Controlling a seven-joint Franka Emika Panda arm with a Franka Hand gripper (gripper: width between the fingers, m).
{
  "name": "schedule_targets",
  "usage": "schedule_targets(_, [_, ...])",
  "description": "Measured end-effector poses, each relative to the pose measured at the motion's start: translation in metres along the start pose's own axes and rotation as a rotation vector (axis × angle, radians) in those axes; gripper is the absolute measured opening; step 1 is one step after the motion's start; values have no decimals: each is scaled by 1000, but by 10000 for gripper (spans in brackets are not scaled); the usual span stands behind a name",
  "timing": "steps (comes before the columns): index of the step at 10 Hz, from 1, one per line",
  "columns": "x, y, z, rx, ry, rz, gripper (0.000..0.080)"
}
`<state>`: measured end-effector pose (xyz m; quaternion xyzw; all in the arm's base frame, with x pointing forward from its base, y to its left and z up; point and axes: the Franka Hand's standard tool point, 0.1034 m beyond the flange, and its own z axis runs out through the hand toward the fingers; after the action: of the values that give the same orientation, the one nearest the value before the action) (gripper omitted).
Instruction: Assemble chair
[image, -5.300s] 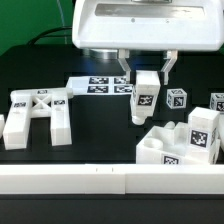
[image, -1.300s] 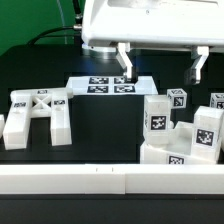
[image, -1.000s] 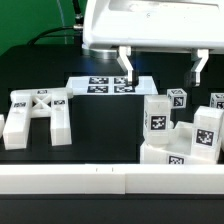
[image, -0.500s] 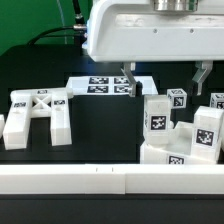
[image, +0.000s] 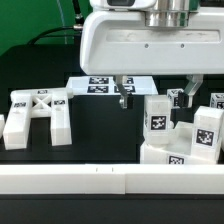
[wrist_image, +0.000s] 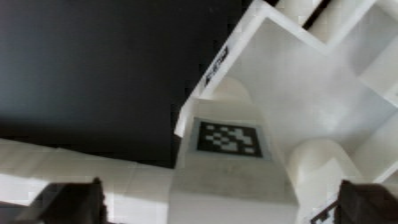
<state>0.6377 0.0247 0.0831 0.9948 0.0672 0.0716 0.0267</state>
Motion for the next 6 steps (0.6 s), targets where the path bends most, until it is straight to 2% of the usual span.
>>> schedule_targets(1, [0, 0, 0, 0, -1, 0, 640])
schedule_targets(3, [0, 0, 0, 0, -1, 0, 293])
schedule_targets(6, [0, 0, 0, 0, -1, 20, 291])
